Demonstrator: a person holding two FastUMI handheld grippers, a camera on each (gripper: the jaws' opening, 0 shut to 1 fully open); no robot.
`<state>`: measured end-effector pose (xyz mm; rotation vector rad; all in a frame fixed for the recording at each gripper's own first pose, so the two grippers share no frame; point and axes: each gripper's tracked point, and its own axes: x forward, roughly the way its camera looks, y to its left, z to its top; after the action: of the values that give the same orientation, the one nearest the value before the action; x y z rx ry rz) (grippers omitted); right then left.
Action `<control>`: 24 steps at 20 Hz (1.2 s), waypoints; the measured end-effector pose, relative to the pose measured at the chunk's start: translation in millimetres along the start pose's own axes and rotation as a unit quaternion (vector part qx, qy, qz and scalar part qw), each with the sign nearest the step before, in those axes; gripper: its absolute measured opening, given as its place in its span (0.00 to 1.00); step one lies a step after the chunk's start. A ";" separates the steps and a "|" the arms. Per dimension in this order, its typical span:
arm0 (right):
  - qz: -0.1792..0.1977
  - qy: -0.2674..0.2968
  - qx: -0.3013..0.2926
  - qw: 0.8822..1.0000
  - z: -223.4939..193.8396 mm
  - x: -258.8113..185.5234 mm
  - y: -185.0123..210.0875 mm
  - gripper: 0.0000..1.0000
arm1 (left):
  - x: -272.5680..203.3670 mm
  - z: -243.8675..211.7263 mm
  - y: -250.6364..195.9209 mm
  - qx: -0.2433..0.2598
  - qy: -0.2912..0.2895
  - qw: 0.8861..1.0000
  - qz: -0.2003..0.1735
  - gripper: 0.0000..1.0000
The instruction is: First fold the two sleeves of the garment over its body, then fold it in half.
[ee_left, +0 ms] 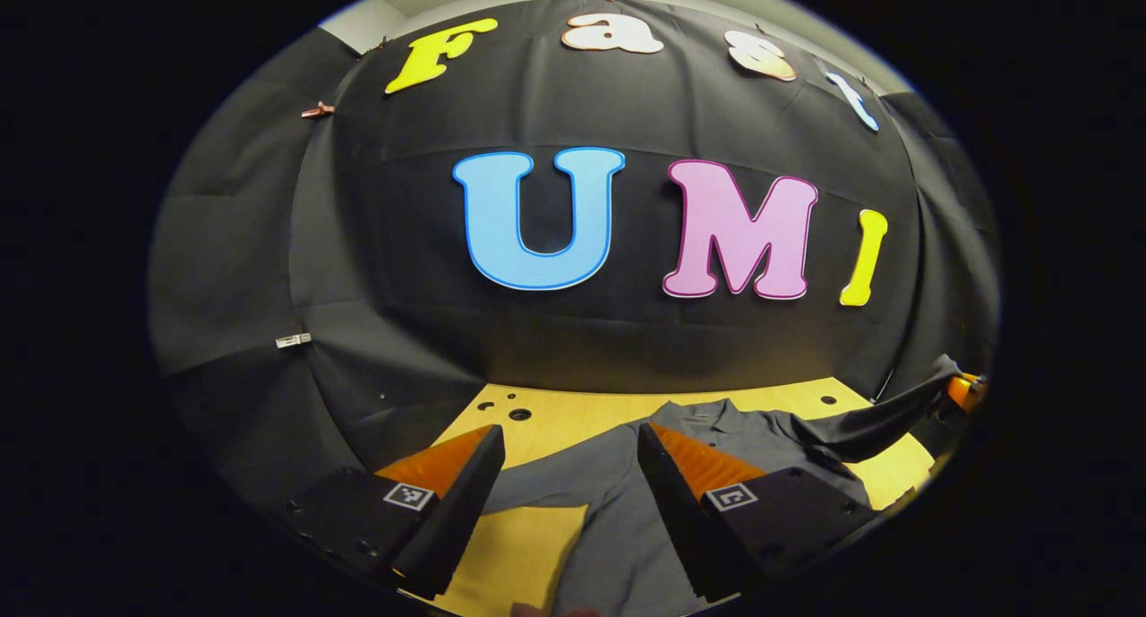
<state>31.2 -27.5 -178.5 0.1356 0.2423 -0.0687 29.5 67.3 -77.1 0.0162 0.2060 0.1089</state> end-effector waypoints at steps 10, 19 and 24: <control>0.084 -0.003 -0.021 0.996 13.5 31.4 163.8 0.05 | 9.0 -28.3 90.7 -0.019 0.009 1.000 0.010 0.94; 0.158 0.056 -0.047 0.985 -50.5 69.7 299.3 0.05 | 37.9 -70.8 171.9 -0.015 0.026 0.999 0.037 0.94; 0.168 0.108 -0.046 0.979 -96.0 84.9 343.3 0.05 | 70.1 -114.4 209.4 -0.021 0.062 0.997 0.043 0.94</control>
<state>119.8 321.1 -248.5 0.0905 0.4355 0.2942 52.1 283.7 -197.6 -0.0241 0.3272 0.2001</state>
